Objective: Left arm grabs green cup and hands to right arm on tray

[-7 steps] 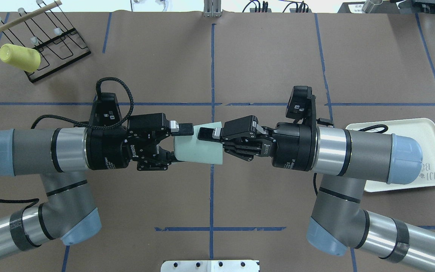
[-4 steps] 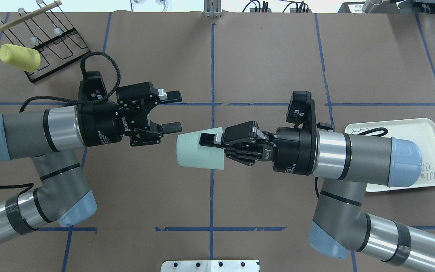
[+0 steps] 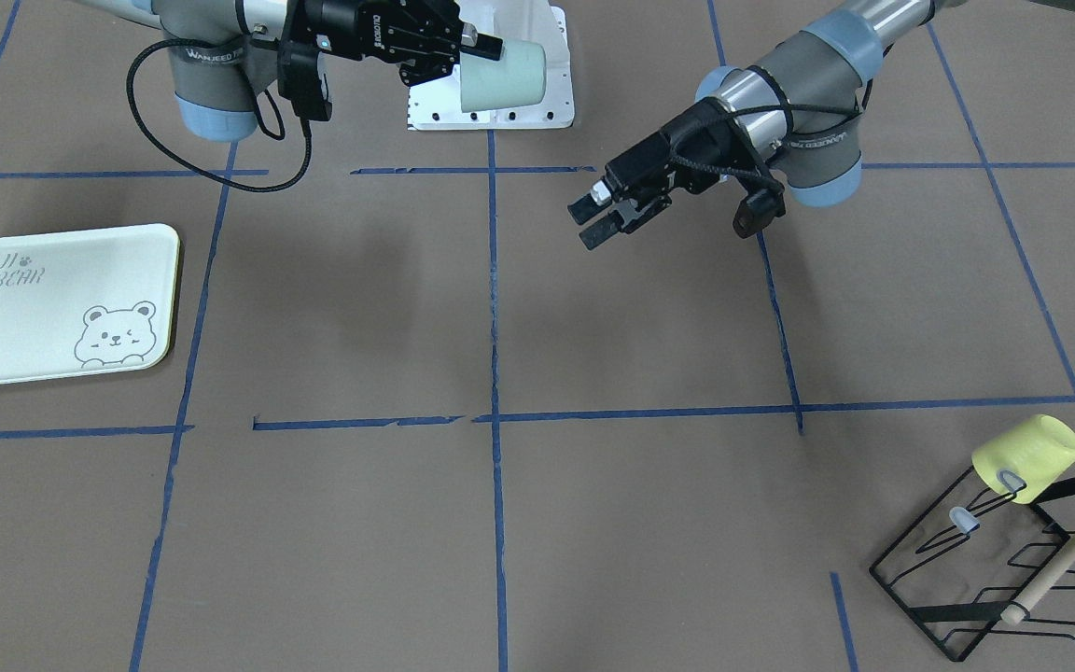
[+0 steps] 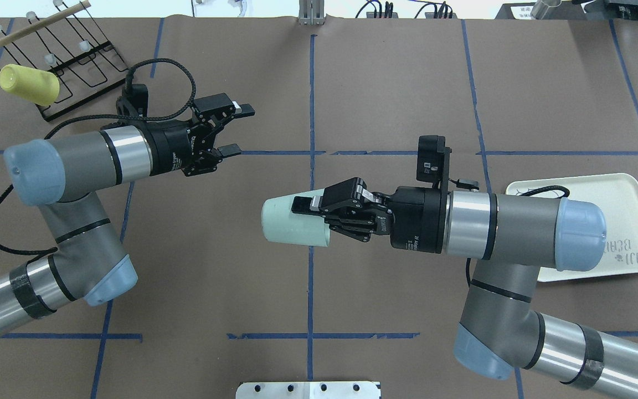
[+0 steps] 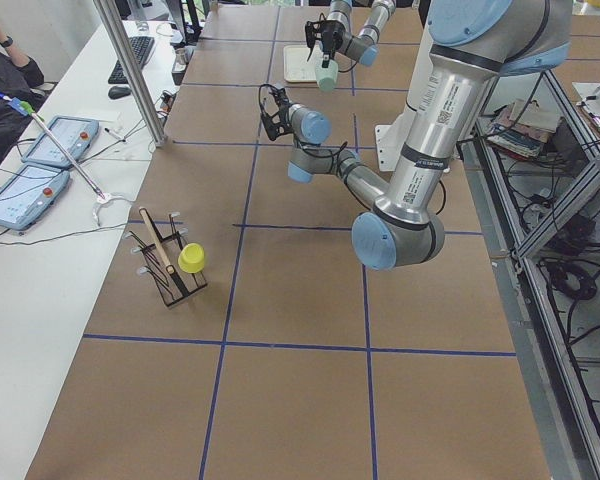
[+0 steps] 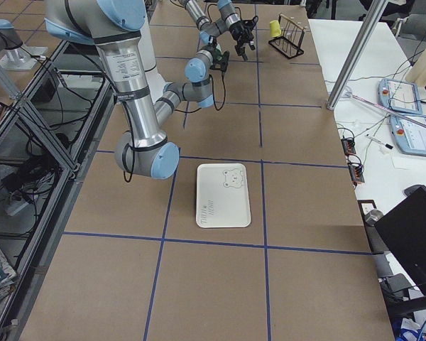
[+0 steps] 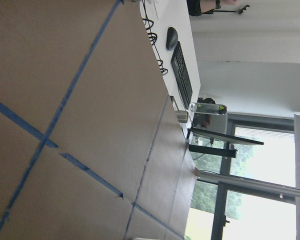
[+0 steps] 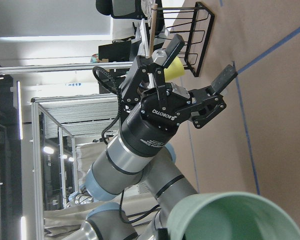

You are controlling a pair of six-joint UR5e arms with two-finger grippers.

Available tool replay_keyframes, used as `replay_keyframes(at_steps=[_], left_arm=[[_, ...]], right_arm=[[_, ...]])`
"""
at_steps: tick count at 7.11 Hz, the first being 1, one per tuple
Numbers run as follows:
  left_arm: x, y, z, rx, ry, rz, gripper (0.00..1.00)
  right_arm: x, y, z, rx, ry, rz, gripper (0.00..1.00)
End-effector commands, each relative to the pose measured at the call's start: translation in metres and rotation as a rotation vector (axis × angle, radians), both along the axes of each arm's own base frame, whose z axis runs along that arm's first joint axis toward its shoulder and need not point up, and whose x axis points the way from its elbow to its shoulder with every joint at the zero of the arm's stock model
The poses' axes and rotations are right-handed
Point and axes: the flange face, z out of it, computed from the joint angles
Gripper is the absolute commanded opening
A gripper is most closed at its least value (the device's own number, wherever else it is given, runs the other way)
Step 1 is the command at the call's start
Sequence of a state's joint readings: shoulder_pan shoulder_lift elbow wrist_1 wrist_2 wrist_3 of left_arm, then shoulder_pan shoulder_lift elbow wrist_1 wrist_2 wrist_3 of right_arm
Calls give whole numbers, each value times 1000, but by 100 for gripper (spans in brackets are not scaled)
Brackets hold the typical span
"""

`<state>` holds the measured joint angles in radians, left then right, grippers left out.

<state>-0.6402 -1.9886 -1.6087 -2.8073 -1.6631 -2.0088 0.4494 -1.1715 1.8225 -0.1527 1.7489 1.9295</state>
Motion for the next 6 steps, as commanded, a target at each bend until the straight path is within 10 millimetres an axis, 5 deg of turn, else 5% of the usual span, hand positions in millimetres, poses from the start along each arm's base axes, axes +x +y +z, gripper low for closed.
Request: replay_keyframes(at_steps=[1,4,6], left_arm=[[6,-22,15,24,-394,39,100],[-55,-24,6,56,-844,280,100],[-100,2,5,151,-1158,510,100]], right_arm=[[-15,-23,1,-70,233,11,0],[8,-58,-34,-25,791,-54,0],[19,-81,-12,29,1113,-99,0]])
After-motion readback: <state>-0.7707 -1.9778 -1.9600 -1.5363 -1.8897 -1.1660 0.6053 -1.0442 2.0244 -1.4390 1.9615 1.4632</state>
